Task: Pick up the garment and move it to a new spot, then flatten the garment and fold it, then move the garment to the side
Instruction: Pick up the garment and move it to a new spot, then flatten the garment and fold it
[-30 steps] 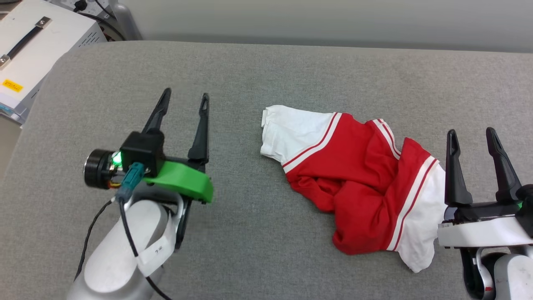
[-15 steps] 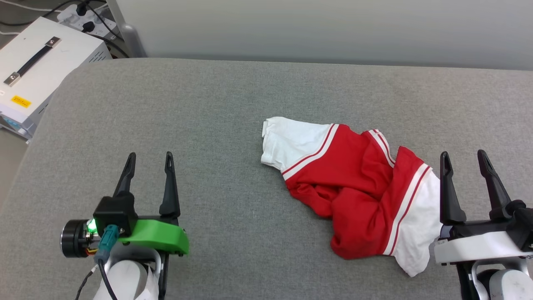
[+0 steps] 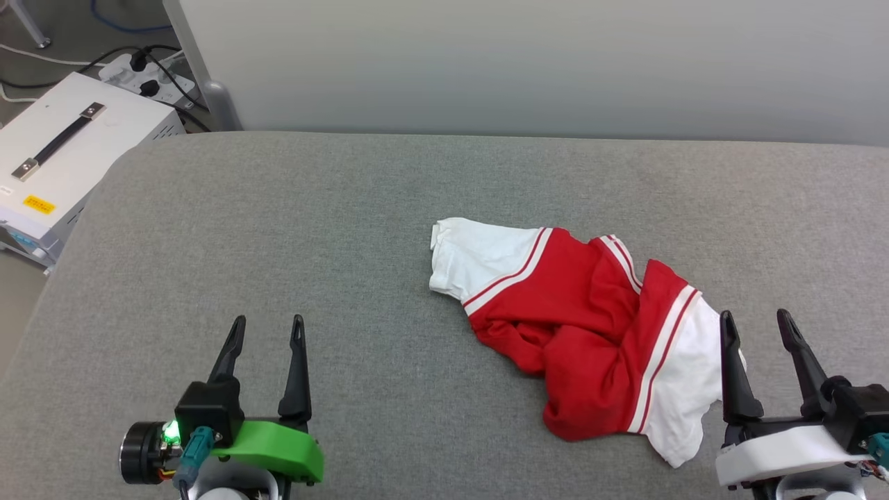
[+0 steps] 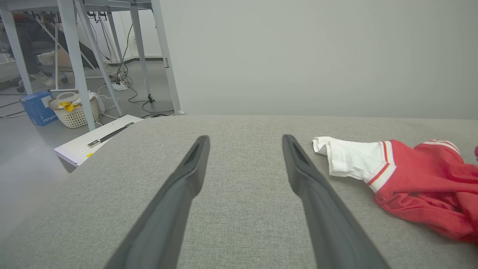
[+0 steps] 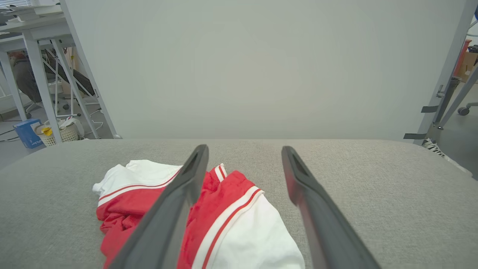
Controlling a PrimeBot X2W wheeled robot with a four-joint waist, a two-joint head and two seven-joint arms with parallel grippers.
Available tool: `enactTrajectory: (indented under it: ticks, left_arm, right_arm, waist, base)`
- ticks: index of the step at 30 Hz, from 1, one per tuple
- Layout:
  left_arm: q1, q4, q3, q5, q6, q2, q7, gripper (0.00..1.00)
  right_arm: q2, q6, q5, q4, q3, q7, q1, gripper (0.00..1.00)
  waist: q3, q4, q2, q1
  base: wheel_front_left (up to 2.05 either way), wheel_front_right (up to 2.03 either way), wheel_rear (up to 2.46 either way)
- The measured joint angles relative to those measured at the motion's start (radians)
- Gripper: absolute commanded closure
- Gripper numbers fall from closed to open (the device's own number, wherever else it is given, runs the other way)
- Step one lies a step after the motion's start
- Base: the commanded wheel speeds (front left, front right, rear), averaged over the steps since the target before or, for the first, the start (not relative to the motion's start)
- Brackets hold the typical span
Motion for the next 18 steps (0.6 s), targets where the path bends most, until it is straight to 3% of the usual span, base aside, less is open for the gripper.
enactTrajectory:
  ticks: [18]
  left_arm:
    - [0.04, 0.037, 0.069, 0.058, -0.062, -0.056, 0.0, 0.0]
  right_arm:
    - [0.0, 0.0, 0.001, 0.045, 0.013, 0.0, 0.034, 0.0]
  waist:
    - [-0.02, 0.009, 0.0, 0.0]
  base:
    - [0.0, 0.0, 0.0]
